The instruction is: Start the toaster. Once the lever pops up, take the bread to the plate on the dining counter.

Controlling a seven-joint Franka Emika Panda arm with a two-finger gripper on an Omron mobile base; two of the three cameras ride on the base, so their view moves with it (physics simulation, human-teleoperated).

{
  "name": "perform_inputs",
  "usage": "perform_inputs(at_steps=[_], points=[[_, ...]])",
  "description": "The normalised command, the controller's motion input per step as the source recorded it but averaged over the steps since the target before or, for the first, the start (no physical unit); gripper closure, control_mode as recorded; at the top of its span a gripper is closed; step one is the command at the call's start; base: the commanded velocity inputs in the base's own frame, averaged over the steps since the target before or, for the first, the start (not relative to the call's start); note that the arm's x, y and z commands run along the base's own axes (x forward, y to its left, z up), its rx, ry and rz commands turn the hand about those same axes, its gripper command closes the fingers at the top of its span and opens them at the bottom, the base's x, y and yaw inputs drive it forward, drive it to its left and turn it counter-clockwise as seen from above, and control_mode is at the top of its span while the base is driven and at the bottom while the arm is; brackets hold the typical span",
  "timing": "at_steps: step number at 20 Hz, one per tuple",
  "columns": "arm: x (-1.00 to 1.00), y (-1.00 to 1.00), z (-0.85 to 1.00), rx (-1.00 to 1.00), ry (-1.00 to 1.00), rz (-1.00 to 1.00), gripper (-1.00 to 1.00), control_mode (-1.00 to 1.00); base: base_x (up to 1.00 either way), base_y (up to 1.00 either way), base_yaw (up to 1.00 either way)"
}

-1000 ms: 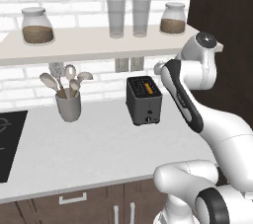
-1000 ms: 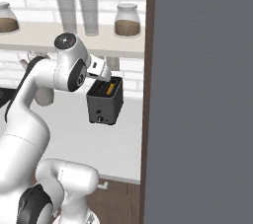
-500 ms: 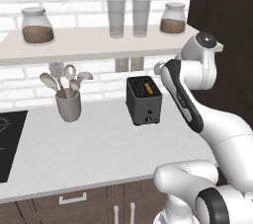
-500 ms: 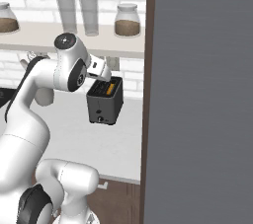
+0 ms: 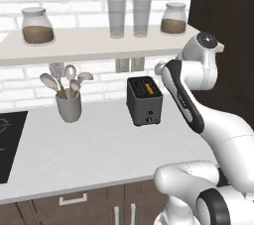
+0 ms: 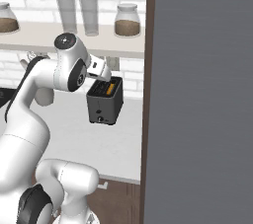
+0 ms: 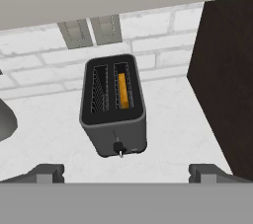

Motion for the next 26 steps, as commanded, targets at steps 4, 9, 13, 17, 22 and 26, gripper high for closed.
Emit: perform_inputs(at_steps=[4,9,13,17,22,26], points=[[0.0,0.0,0.0,0.0,0.0,0.0,-1.0,-1.0,0.0,0.0,0.0],[0.0,0.0,0.0,0.0,0.0,0.0,-1.0,-1.0,0.0,0.0,0.0],[0.0,0.0,0.0,0.0,0.0,0.0,-1.0,-1.0,0.0,0.0,0.0],[0.0,0.0,0.0,0.0,0.0,0.0,-1.0,-1.0,0.0,0.0,0.0],[0.0,0.0,0.0,0.0,0.0,0.0,-1.0,-1.0,0.0,0.0,0.0],[0.0,0.0,0.0,0.0,0.0,0.0,-1.0,-1.0,0.0,0.0,0.0]])
